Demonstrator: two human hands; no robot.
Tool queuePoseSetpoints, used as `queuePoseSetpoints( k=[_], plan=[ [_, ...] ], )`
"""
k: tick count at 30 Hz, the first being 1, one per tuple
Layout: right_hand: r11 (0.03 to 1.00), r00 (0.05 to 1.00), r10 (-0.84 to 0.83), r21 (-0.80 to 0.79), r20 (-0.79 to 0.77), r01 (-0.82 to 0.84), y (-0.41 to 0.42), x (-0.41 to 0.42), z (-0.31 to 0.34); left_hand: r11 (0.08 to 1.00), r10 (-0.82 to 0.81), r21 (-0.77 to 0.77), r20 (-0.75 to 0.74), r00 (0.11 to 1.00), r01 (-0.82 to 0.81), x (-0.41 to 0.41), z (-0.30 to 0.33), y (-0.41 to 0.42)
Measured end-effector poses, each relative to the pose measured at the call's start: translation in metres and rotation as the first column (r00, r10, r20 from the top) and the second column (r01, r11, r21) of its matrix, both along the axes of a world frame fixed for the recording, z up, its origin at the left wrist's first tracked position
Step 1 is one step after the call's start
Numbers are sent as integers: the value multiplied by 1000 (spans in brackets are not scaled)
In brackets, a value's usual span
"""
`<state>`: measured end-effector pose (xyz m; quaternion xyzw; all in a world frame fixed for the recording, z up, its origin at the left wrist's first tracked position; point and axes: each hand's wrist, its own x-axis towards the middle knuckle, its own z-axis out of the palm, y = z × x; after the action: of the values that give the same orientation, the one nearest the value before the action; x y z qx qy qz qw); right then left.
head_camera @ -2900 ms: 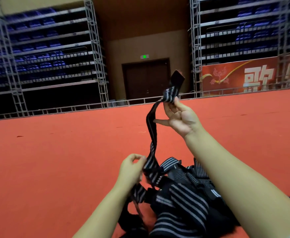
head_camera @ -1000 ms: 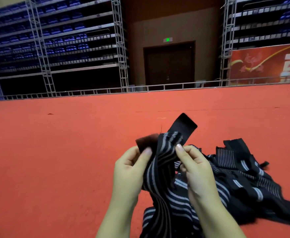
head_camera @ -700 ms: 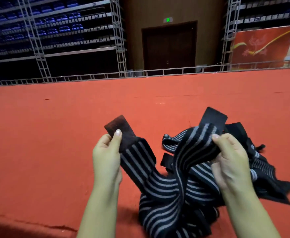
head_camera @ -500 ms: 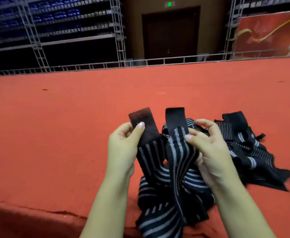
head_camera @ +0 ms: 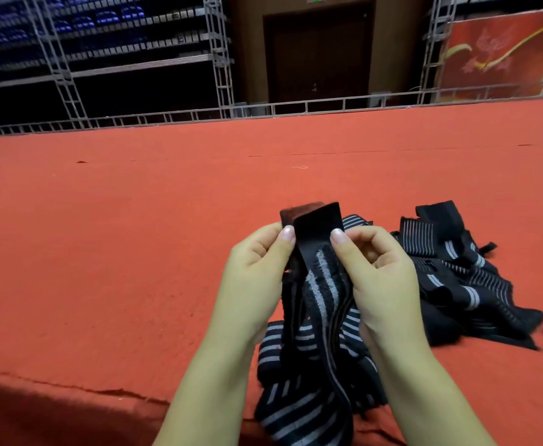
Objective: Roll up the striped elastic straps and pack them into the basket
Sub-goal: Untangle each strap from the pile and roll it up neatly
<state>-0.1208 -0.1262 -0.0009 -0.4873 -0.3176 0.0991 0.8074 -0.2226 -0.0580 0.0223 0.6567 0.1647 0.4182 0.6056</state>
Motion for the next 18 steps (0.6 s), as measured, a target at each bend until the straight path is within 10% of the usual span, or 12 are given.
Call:
queuePoseSetpoints(
  k=[18],
  plan=[
    [999,999,-31,-8,42,31,0,-4,1,997,-62,-38,49,997,64,5,-3,-3]
  ],
)
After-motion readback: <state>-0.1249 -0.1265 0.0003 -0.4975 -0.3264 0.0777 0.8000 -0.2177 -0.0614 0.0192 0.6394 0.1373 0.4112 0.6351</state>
